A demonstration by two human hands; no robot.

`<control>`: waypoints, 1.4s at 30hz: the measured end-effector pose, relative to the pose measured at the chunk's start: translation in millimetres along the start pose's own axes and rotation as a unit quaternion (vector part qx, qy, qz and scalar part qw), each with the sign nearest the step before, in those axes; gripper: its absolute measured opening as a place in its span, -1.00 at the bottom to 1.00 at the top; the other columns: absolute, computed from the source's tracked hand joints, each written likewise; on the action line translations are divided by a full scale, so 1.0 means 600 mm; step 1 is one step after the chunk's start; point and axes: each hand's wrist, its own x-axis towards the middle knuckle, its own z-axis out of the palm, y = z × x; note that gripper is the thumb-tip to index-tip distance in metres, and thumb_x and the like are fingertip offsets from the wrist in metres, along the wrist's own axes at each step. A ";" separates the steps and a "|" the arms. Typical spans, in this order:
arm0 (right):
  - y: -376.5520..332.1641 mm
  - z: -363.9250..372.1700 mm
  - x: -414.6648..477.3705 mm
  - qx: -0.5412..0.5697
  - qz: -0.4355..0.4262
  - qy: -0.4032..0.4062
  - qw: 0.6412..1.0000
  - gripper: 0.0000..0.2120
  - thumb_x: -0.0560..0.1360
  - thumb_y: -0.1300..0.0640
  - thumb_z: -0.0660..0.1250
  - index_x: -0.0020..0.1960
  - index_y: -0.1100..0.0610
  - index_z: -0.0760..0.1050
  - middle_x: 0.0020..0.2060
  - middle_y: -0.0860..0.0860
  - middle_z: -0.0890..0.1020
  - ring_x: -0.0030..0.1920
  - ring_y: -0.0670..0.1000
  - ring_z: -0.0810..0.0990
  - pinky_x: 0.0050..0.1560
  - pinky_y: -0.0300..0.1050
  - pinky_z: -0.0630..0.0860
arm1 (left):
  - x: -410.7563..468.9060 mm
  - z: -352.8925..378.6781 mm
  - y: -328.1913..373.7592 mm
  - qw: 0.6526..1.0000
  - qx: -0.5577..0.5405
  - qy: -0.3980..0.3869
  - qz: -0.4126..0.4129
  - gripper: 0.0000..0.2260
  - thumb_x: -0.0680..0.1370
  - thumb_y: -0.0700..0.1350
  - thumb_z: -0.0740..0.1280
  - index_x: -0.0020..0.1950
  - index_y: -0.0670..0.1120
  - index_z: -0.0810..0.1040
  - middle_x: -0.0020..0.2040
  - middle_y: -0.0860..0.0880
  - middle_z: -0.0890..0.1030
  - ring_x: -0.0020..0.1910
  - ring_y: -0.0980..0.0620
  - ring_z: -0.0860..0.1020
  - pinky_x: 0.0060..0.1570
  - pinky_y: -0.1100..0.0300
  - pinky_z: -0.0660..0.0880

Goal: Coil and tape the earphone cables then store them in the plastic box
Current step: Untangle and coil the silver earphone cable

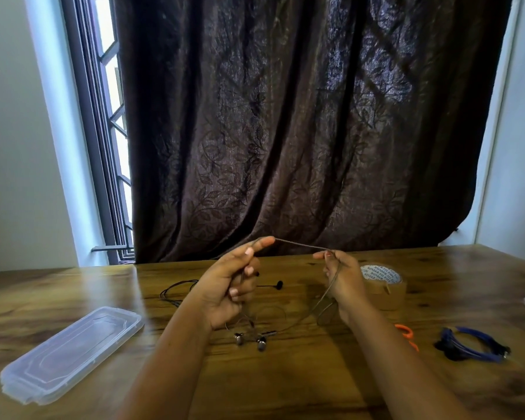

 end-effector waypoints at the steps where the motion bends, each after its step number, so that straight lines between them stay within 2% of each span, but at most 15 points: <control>1: 0.004 -0.001 0.003 -0.009 -0.003 0.013 1.000 -0.71 0.64 0.18 0.11 -0.10 0.15 0.57 -0.36 0.01 0.45 -0.38 -0.10 0.34 -0.37 -0.27 0.30 | -0.002 -0.002 0.001 1.000 -0.005 0.008 0.006 -0.65 0.50 -0.09 0.20 0.25 -0.12 0.52 -0.43 0.06 0.38 -0.66 0.23 0.20 -0.61 0.37 0.03; 4: 0.016 -0.003 0.006 -0.050 -0.015 0.042 0.998 -0.71 0.63 0.21 0.12 -0.16 0.07 0.56 -0.20 0.06 0.55 -0.23 -0.04 0.46 -0.19 -0.15 0.40 | -0.002 -0.005 -0.002 0.999 -0.005 0.029 0.012 -0.67 0.52 -0.08 0.19 0.23 -0.14 0.53 -0.43 0.06 0.38 -0.65 0.23 0.20 -0.63 0.37 0.06; 6: 0.017 -0.004 0.003 -0.088 -0.002 0.031 0.996 -0.75 0.62 0.21 0.15 -0.10 0.06 0.57 -0.08 0.06 0.59 -0.12 0.01 0.52 -0.13 -0.09 0.43 | 0.002 -0.003 -0.005 0.998 0.035 0.048 0.012 -0.71 0.58 -0.09 0.16 0.23 -0.12 0.53 -0.43 0.05 0.38 -0.65 0.22 0.19 -0.63 0.37 0.06; 9: 0.000 -0.001 -0.010 -0.097 0.021 -0.090 0.991 -0.72 0.55 0.23 0.25 0.10 -0.12 0.52 0.07 -0.03 0.56 0.04 -0.03 0.54 0.01 -0.09 0.50 | 0.007 0.004 -0.011 0.986 0.153 0.071 0.008 -0.72 0.65 -0.07 0.09 0.16 -0.10 0.56 -0.43 0.05 0.36 -0.61 0.20 0.16 -0.62 0.36 0.04; 13: -0.031 0.012 -0.038 -0.118 -0.050 -0.277 0.952 -0.41 0.50 0.25 0.32 0.40 -0.22 0.28 0.34 -0.12 0.29 0.31 -0.07 0.32 0.15 -0.17 0.39 | 0.013 0.016 -0.023 0.945 0.311 0.099 0.010 -0.71 0.66 -0.04 0.10 0.07 -0.09 0.60 -0.47 0.08 0.32 -0.58 0.19 0.17 -0.60 0.35 0.10; 16: -0.021 0.031 -0.041 -0.189 -0.148 -0.289 0.927 -0.53 0.51 0.10 0.37 0.35 -0.19 0.35 0.43 -0.09 0.20 0.44 -0.14 0.13 0.32 -0.21 0.19 | 0.016 0.018 -0.028 0.928 0.352 0.119 0.021 -0.71 0.65 -0.06 0.12 0.01 -0.12 0.62 -0.50 0.08 0.31 -0.59 0.21 0.22 -0.59 0.37 0.15; 18: -0.012 0.036 -0.038 -0.201 -0.161 -0.278 0.925 -0.67 0.53 0.06 0.33 0.28 -0.09 0.46 0.39 -0.12 0.29 0.42 -0.18 0.19 0.32 -0.26 0.19 | 0.017 0.017 -0.030 0.925 0.357 0.124 0.029 -0.72 0.64 -0.08 0.15 -0.06 -0.13 0.62 -0.51 0.09 0.34 -0.57 0.23 0.26 -0.56 0.40 0.19; 20: -0.010 0.036 -0.033 -0.174 -0.159 -0.259 0.937 -0.80 0.59 0.10 0.25 0.15 0.05 0.58 0.21 -0.11 0.53 0.26 -0.18 0.45 0.22 -0.28 0.35 | 0.018 0.015 -0.032 0.920 0.369 0.124 0.038 -0.74 0.63 -0.08 0.19 -0.09 -0.14 0.62 -0.50 0.11 0.37 -0.54 0.23 0.29 -0.53 0.41 0.22; 22: -0.011 0.031 -0.030 -0.155 -0.172 -0.216 0.948 -0.77 0.62 0.09 0.17 -0.07 0.03 0.60 -0.12 -0.09 0.65 -0.04 -0.13 0.60 0.03 -0.15 0.50 | 0.020 0.010 -0.034 0.916 0.376 0.132 0.049 -0.75 0.61 -0.07 0.22 -0.08 -0.15 0.64 -0.47 0.10 0.38 -0.49 0.23 0.31 -0.48 0.41 0.26; 24: -0.017 0.022 -0.024 -0.158 -0.175 -0.152 0.960 -0.70 0.62 0.07 0.15 -0.22 0.02 0.54 -0.29 -0.05 0.63 -0.20 -0.06 0.60 -0.07 -0.05 0.53 | 0.021 0.003 -0.032 0.915 0.367 0.153 0.059 -0.76 0.60 -0.05 0.25 -0.10 -0.14 0.64 -0.42 0.06 0.39 -0.46 0.21 0.33 -0.45 0.43 0.30; 27: -0.027 0.008 -0.022 -0.101 -0.149 -0.121 0.976 -0.72 0.60 0.05 0.19 -0.23 0.09 0.54 -0.29 0.00 0.63 -0.20 0.00 0.60 -0.08 -0.08 0.53 | 0.019 -0.010 -0.025 0.916 0.357 0.170 0.070 -0.77 0.60 -0.04 0.25 -0.12 -0.11 0.63 -0.37 0.03 0.40 -0.45 0.24 0.34 -0.42 0.47 0.33; 31: -0.018 0.022 -0.029 -0.111 -0.145 -0.228 0.956 -0.88 0.53 -0.01 0.30 0.00 -0.02 0.57 -0.10 -0.01 0.66 -0.04 -0.05 0.63 0.01 -0.08 0.54 | 0.017 0.000 -0.029 0.918 0.375 0.120 0.051 -0.78 0.60 -0.05 0.24 -0.09 -0.08 0.65 -0.45 0.09 0.39 -0.50 0.23 0.31 -0.48 0.39 0.25; 34: -0.014 0.040 -0.036 -0.142 -0.167 -0.256 0.941 -0.87 0.56 0.15 0.29 -0.01 -0.04 0.57 -0.25 -0.09 0.64 -0.20 -0.16 0.61 -0.11 -0.14 0.55 | 0.019 0.003 -0.034 0.916 0.384 0.110 0.043 -0.78 0.60 -0.08 0.24 -0.14 -0.08 0.64 -0.48 0.10 0.41 -0.51 0.19 0.31 -0.47 0.33 0.24; 37: -0.017 0.031 -0.033 -0.177 -0.191 -0.207 0.943 -0.82 0.57 0.19 0.26 -0.09 -0.02 0.58 -0.41 -0.12 0.56 -0.37 -0.20 0.52 -0.27 -0.23 0.47 | 0.018 -0.003 -0.031 0.920 0.363 0.139 0.040 -0.76 0.59 -0.02 0.26 -0.13 -0.09 0.65 -0.45 0.06 0.37 -0.50 0.18 0.28 -0.49 0.36 0.22; 42: -0.017 0.006 -0.017 -0.160 -0.183 -0.057 0.968 -0.80 0.59 0.10 0.23 -0.15 -0.10 0.53 -0.38 -0.09 0.57 -0.37 -0.17 0.54 -0.32 -0.19 0.47 | 0.013 0.003 -0.022 0.926 0.348 0.143 0.025 -0.76 0.61 -0.04 0.22 -0.06 -0.13 0.62 -0.42 0.05 0.35 -0.59 0.24 0.27 -0.58 0.46 0.20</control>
